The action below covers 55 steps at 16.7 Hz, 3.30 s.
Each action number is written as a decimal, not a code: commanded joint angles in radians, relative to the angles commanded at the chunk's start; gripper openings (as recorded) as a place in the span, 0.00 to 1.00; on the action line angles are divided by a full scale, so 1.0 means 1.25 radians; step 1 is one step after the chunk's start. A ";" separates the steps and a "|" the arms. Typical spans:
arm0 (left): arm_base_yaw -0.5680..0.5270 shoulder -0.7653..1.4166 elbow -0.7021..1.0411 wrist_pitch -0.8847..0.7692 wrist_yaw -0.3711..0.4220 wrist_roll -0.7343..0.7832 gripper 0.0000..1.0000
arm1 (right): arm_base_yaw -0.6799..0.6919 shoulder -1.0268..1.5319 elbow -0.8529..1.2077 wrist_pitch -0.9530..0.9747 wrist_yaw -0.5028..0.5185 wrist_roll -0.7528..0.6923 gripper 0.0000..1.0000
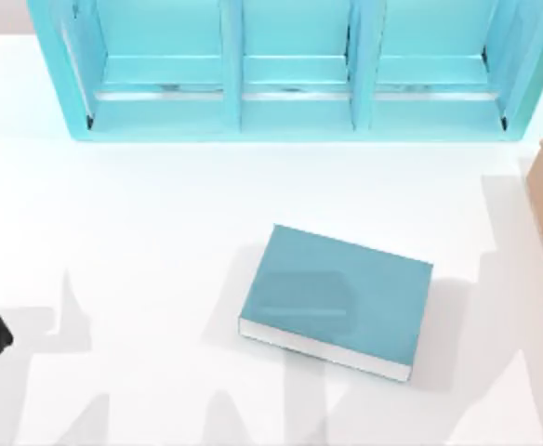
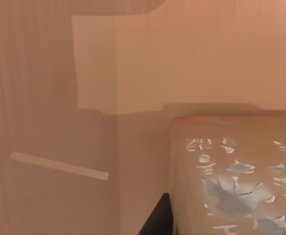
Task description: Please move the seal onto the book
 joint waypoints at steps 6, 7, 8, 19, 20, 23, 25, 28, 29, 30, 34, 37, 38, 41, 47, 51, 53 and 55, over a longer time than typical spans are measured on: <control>0.000 0.000 0.000 0.000 0.000 0.000 1.00 | 0.000 0.000 0.000 0.000 0.000 0.000 0.00; 0.000 0.000 0.000 0.000 0.000 0.000 1.00 | 0.000 0.000 0.000 0.000 0.000 0.000 0.00; 0.000 0.000 0.000 0.000 0.000 0.000 1.00 | 0.000 0.000 0.000 0.000 0.000 0.000 0.00; 0.000 0.000 0.000 0.000 0.000 0.000 1.00 | 0.076 0.005 0.242 -0.170 -0.030 0.246 0.00; 0.000 0.000 0.000 0.000 0.000 0.000 1.00 | 0.108 -0.002 0.276 -0.209 -0.030 0.280 0.00; 0.000 0.000 0.000 0.000 0.000 0.000 1.00 | 0.222 -0.037 0.344 -0.333 -0.019 0.335 0.00; 0.000 0.000 0.000 0.000 0.000 0.000 1.00 | 0.291 -0.063 0.363 -0.403 -0.009 0.344 0.00; 0.000 0.000 0.000 0.000 0.000 0.000 1.00 | 0.344 -0.090 0.368 -0.456 0.003 0.345 0.00; 0.000 0.000 0.000 0.000 0.000 0.000 1.00 | 0.345 -0.091 0.368 -0.458 0.003 0.345 0.00; 0.000 0.000 0.000 0.000 0.000 0.000 1.00 | 0.345 -0.091 0.368 -0.458 0.003 0.345 0.00; 0.000 0.000 0.000 0.000 0.000 0.000 1.00 | 0.355 -0.079 0.369 -0.452 0.001 0.358 0.00; 0.000 0.000 0.000 0.000 0.000 0.000 1.00 | 0.431 -0.034 0.383 -0.424 0.002 0.433 0.00; 0.000 0.000 0.000 0.000 0.000 0.000 1.00 | 0.468 -0.014 0.388 -0.411 0.003 0.469 0.00; 0.000 0.000 0.000 0.000 0.000 0.000 1.00 | 0.595 0.050 0.401 -0.361 0.004 0.598 0.00; 0.000 0.000 0.000 0.000 0.000 0.000 1.00 | 0.777 0.137 0.410 -0.276 0.005 0.784 0.00; 0.000 0.000 0.000 0.000 0.000 0.000 1.00 | 0.779 0.137 0.408 -0.275 0.003 0.789 0.00; 0.000 0.000 0.000 0.000 0.000 0.000 1.00 | 0.780 0.137 0.413 -0.279 0.004 0.789 0.00; 0.000 0.000 0.000 0.000 0.000 0.000 1.00 | 0.781 0.138 0.419 -0.285 0.004 0.789 0.00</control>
